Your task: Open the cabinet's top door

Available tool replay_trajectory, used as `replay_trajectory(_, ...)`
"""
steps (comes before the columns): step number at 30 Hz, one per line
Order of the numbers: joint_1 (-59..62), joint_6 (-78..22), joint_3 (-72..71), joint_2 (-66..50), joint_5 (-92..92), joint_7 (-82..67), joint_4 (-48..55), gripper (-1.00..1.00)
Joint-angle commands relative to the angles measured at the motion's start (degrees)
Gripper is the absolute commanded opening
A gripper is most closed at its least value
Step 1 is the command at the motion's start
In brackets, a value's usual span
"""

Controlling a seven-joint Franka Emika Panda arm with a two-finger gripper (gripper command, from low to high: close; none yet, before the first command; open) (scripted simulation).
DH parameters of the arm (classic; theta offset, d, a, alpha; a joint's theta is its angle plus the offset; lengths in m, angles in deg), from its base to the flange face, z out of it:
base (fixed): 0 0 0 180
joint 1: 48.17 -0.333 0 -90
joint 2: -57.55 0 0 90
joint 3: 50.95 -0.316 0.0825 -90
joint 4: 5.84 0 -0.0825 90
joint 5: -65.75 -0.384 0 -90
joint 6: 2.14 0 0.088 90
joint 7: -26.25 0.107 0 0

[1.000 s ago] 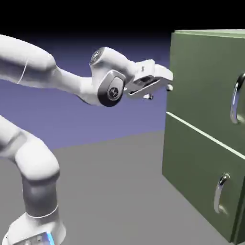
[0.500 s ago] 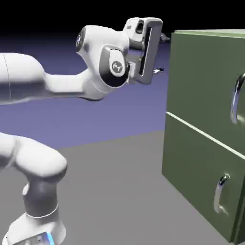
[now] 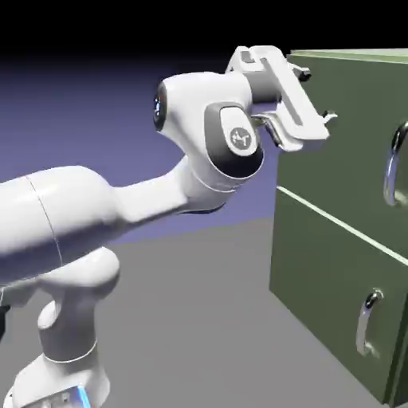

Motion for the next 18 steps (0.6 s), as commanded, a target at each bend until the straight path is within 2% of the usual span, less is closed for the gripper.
replay_trajectory(1,-1.2,-0.1,1.4,1.0,2.4,-2.5,0.7,0.0)
replay_trajectory(10,-12.2,-1.2,14.2,9.5,23.7,-24.7,6.8,0.0)
replay_trajectory(16,-21.3,-3.1,15.4,9.9,26.4,-24.4,14.3,0.0)
replay_trajectory(17,-21.3,-3.1,15.4,9.9,26.4,-24.4,14.3,-1.0)
replay_trajectory(18,-21.3,-3.1,15.4,9.9,26.4,-24.4,14.3,-1.0)
